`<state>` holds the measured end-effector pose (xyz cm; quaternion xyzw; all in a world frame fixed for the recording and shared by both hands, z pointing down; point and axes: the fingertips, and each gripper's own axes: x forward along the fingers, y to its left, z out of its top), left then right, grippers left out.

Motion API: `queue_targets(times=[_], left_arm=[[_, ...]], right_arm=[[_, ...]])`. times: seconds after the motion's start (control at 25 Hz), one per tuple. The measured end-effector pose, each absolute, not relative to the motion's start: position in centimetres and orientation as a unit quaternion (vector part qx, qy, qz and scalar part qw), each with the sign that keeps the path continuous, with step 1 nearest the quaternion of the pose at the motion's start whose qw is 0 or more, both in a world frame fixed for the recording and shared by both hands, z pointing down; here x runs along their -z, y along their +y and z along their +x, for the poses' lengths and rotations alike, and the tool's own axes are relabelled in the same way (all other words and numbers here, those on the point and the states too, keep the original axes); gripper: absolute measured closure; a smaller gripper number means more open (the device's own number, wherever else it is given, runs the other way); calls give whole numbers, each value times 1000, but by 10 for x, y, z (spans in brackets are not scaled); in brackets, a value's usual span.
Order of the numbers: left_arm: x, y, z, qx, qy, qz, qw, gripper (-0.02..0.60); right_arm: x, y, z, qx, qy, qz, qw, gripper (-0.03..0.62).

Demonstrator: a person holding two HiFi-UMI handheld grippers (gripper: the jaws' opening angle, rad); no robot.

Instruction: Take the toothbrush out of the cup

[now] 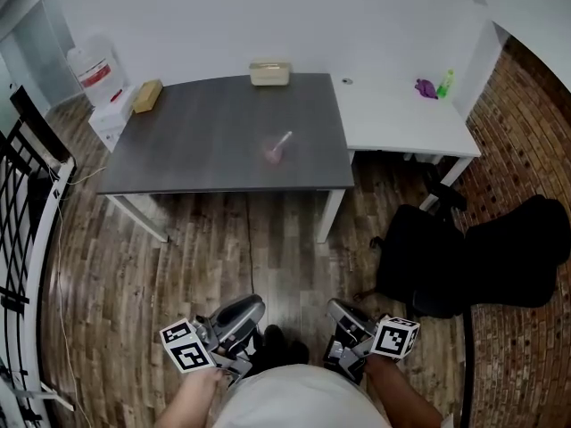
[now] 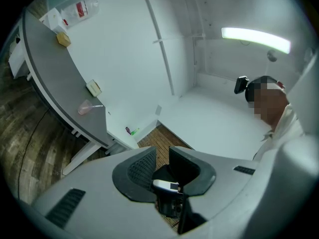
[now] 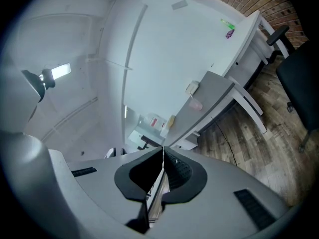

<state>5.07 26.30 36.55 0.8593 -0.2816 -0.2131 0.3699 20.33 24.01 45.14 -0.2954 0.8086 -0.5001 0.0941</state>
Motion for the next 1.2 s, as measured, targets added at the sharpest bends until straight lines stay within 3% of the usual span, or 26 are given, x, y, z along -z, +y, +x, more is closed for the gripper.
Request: queue_targets(times=[0.72,1.2], left_arm=[[-374,122,-23,213,-255,862,383,502],[-376,32,-82,198,-230,870,389,502]], right_arm=[[-452,108,134,488,802,-328,103,580],[-428,13,89,395,833,-379,76,580]])
